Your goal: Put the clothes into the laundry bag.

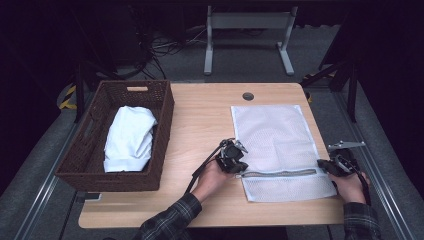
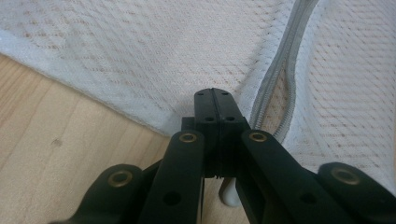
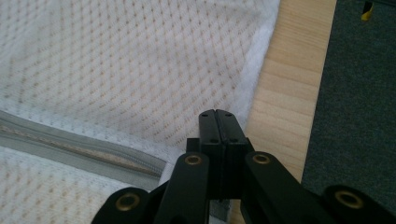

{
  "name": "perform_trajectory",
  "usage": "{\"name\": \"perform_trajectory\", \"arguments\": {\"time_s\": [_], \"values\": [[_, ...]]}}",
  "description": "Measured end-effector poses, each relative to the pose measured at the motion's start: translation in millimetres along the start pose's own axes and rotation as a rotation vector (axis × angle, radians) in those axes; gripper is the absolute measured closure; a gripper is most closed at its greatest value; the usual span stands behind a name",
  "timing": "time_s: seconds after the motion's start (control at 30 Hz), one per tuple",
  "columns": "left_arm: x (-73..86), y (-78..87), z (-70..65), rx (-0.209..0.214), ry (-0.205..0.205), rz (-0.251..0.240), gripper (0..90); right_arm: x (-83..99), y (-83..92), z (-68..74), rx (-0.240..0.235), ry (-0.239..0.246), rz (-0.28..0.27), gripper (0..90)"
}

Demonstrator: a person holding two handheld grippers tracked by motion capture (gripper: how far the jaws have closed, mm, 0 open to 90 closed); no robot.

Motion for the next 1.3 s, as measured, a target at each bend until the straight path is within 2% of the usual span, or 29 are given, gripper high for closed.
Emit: {"name": "perform_trajectory", "arguments": {"time_s": [0.23, 0.3, 0.47, 0.5, 0.57, 0.77, 0.93, 0.97, 1.0, 1.1, 1.13, 1.17, 1.23, 1.3], "values": [[8.4, 12.6, 0.0, -0.001, 0.008, -0.012, 90.0, -8.5, 3.2, 19.5, -0.059, 0.047, -0.036, 90.0], [12.9, 22.5, 2.2, -0.009, 0.013, -0.010, 88.4, -12.3, 4.6, 30.2, -0.083, 0.076, -0.052, 88.2], [20.7, 36.7, 4.4, -0.020, 0.025, -0.022, 85.4, -15.4, 5.7, 44.1, -0.118, 0.103, -0.061, 85.2], [23.2, 39.9, 4.7, -0.022, 0.028, -0.023, 83.3, -16.7, 5.5, 50.9, -0.136, 0.117, -0.064, 83.9], [28.0, 46.2, 5.7, -0.028, 0.033, -0.025, 82.3, -17.0, 5.5, 53.4, -0.140, 0.119, -0.066, 83.3], [38.9, 63.0, 6.4, -0.038, 0.049, -0.029, 74.4, -19.3, 4.1, 78.6, -0.203, 0.164, -0.062, 77.5], [44.7, 76.1, 4.4, -0.034, 0.060, -0.034, 66.6, -20.0, 4.0, 104.3, -0.263, 0.202, -0.057, 72.8], [47.0, 80.9, 2.7, -0.024, 0.069, -0.034, 62.9, -19.9, 4.2, 112.7, -0.280, 0.219, -0.055, 70.8], [47.0, 80.9, 2.7, -0.024, 0.069, -0.034, 60.8, -19.9, 4.2, 112.7, -0.280, 0.219, -0.055, 70.8], [51.4, 90.8, 3.1, -0.034, 0.075, -0.028, 57.2, -18.6, 4.4, 126.0, -0.313, 0.246, -0.047, 68.3], [53.3, 98.3, 4.5, -0.043, 0.088, -0.034, 55.0, -17.4, 4.3, 135.6, -0.334, 0.270, -0.042, 65.6], [53.3, 98.3, 4.5, -0.043, 0.088, -0.034, 53.9, -17.4, 4.3, 135.6, -0.334, 0.270, -0.042, 65.6], [53.9, 105.4, 7.0, -0.048, 0.093, -0.045, 52.5, -16.3, 4.4, 144.0, -0.356, 0.295, -0.041, 64.1], [55.2, 112.7, 10.9, -0.059, 0.100, -0.036, 50.5, -15.1, 4.3, 150.9, -0.368, 0.309, -0.038, 61.5]]}}
Point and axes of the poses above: each handheld gripper's, and its own axes: y roughly backward along the jaws, x roughly out of its underside, z roughly to its left, the point moved 10 cm from there along -y, roughly forward along the jaws, and after that the axes turned 13 degrees about -y, right-handed, at the moved point
